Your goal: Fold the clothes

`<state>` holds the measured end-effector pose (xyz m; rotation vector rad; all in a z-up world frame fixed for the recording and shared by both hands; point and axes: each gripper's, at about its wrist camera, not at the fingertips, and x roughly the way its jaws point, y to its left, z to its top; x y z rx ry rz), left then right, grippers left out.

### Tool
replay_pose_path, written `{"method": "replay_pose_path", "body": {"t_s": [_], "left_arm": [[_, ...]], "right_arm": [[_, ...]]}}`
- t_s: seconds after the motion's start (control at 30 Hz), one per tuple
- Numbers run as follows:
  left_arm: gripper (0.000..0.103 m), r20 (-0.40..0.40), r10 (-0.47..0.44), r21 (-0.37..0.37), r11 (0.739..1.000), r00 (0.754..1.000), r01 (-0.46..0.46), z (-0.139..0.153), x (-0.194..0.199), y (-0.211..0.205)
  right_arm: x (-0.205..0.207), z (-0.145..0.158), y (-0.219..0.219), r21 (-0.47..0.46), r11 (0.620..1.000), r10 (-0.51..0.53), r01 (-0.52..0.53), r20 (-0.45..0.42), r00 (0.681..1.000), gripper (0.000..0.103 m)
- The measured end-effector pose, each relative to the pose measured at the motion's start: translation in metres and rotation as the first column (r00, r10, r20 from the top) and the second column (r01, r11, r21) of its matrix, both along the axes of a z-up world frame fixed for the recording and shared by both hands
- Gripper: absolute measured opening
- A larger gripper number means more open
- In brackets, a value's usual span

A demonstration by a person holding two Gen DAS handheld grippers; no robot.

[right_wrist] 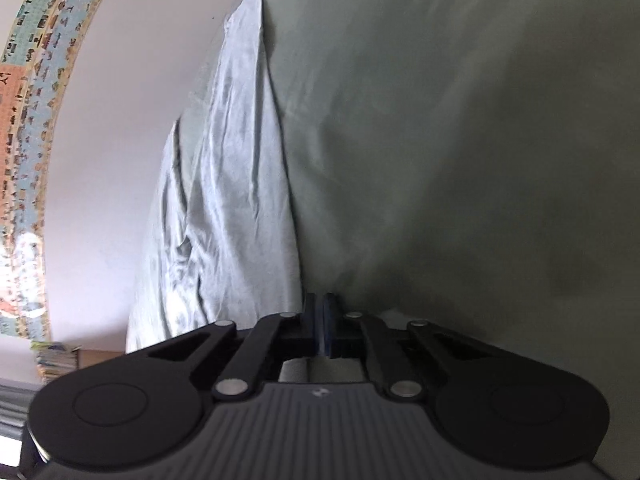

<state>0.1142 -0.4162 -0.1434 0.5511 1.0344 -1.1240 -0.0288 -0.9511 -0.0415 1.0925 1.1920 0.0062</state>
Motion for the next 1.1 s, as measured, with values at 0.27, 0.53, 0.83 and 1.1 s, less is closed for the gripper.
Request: {"method": "replay_pose_path", "body": {"t_s": [0.27,0.53,0.83,1.1], "left_arm": [[0.027,0.016,0.049,-0.006,0.999,0.999,-0.049,0.003,0.011,0.002],[0.029,0.036,0.105,0.002,0.994,0.994,-0.105,0.006,0.022,0.003],[0.029,0.041,0.136,0.012,0.991,0.99,-0.137,0.005,0.031,0.009],[0.029,0.055,0.092,0.007,0.996,0.994,-0.092,0.008,0.025,-0.001]], "right_arm": [[0.0,0.003,0.025,0.026,0.997,0.07,-0.071,0.039,0.997,0.044],[0.019,0.01,0.044,-0.127,0.977,0.172,-0.172,-0.016,0.985,0.001],[0.013,0.01,0.049,-0.163,0.968,0.187,-0.192,-0.044,0.981,0.001],[-0.005,0.018,0.034,-0.047,0.987,0.154,-0.157,-0.053,0.987,0.053]]}}
